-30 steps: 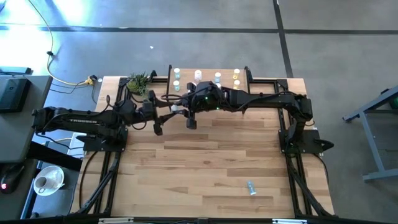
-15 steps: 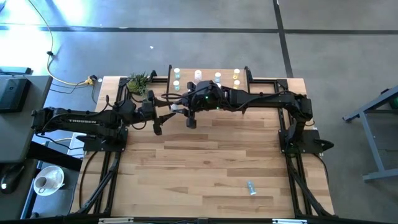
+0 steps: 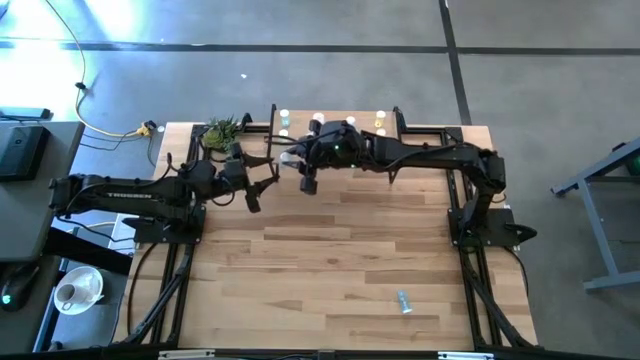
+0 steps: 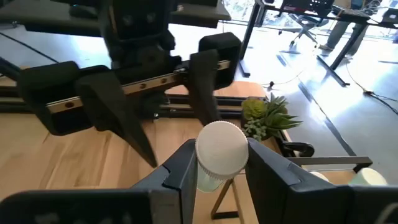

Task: Pick and place medicine bottles onto shelf by color
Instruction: Put the green pill bottle on the shelf aligned with the other green pill bottle

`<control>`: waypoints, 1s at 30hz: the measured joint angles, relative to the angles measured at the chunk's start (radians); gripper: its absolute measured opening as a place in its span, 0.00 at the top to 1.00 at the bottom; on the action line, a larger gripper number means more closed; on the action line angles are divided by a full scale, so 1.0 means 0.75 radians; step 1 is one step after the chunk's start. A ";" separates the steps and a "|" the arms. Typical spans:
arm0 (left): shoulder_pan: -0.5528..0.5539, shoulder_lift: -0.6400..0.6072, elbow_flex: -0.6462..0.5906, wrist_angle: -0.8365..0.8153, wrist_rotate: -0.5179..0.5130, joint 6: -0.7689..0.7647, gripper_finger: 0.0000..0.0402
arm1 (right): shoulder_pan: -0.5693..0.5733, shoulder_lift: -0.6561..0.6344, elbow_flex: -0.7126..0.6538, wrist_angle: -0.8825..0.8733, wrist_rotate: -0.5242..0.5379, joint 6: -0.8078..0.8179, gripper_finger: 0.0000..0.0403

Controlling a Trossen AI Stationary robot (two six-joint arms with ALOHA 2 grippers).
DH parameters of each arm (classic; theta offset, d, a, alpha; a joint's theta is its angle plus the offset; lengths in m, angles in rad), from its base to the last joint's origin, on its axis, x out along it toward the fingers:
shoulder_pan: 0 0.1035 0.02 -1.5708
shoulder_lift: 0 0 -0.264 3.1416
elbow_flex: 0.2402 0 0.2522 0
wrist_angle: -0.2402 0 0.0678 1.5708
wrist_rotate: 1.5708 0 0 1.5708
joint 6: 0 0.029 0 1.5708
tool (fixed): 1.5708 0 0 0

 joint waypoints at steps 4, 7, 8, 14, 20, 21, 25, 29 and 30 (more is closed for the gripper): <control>0.000 -0.042 0.000 -0.029 0.001 0.000 0.42 | -0.028 -0.010 0.000 0.015 -0.001 0.015 0.74; -0.001 -0.082 0.000 -0.063 0.001 -0.001 0.42 | -0.057 -0.010 0.000 0.056 -0.001 0.021 0.74; -0.001 -0.096 0.000 -0.080 0.001 -0.010 0.42 | -0.068 -0.010 0.000 0.076 0.000 0.020 0.74; -0.001 -0.185 0.000 -0.129 0.001 -0.048 0.42 | -0.136 -0.010 0.000 0.141 -0.001 0.044 0.74; -0.001 -0.256 0.000 -0.188 0.002 -0.071 0.42 | -0.181 -0.008 0.047 0.117 -0.001 0.078 0.74; -0.001 -0.262 0.000 -0.193 0.002 -0.070 0.42 | -0.186 -0.009 0.068 0.109 -0.001 0.085 0.74; -0.001 -0.272 0.000 -0.199 0.007 -0.071 0.42 | -0.187 -0.010 0.130 0.027 -0.002 0.086 0.74; -0.001 -0.271 0.000 -0.200 0.012 -0.070 0.42 | -0.184 0.009 0.142 0.012 -0.008 0.111 0.74; -0.001 -0.271 0.000 -0.205 0.012 -0.070 0.42 | -0.184 0.028 0.144 0.014 -0.012 0.115 0.74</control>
